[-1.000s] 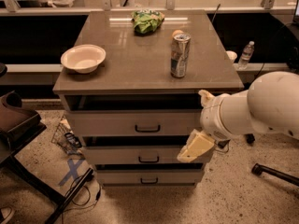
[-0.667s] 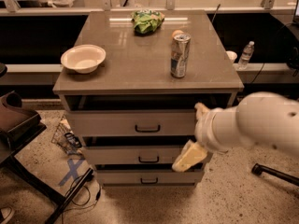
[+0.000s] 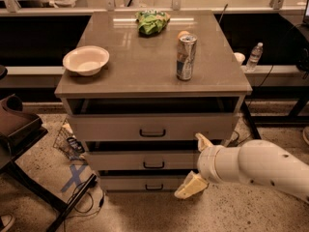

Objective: Open middle drawer

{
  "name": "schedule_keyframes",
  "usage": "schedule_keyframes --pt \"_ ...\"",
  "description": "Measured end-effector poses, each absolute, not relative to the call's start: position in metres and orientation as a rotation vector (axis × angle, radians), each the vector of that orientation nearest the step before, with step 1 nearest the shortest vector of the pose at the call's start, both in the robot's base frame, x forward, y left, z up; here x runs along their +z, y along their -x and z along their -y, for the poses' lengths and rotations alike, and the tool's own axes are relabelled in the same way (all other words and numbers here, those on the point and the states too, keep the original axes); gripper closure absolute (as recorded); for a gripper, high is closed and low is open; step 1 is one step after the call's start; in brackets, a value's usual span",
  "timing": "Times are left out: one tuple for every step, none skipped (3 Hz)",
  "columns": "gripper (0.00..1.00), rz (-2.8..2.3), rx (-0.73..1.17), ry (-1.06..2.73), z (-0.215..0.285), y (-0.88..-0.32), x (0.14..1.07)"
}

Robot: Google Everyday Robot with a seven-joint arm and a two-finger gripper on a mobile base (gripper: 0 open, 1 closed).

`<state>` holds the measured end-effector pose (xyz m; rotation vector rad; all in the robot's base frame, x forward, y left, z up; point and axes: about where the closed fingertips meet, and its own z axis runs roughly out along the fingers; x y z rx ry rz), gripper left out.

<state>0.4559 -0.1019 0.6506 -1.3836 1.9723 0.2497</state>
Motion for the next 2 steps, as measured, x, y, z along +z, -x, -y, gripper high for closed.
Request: schedule_keyframes --pt "0.0 -1.902 0.318 1.332 0.097 -0.457 0.616" --pt "0.0 -1.903 0.4 1.312 0.091 -0.449 0.584"
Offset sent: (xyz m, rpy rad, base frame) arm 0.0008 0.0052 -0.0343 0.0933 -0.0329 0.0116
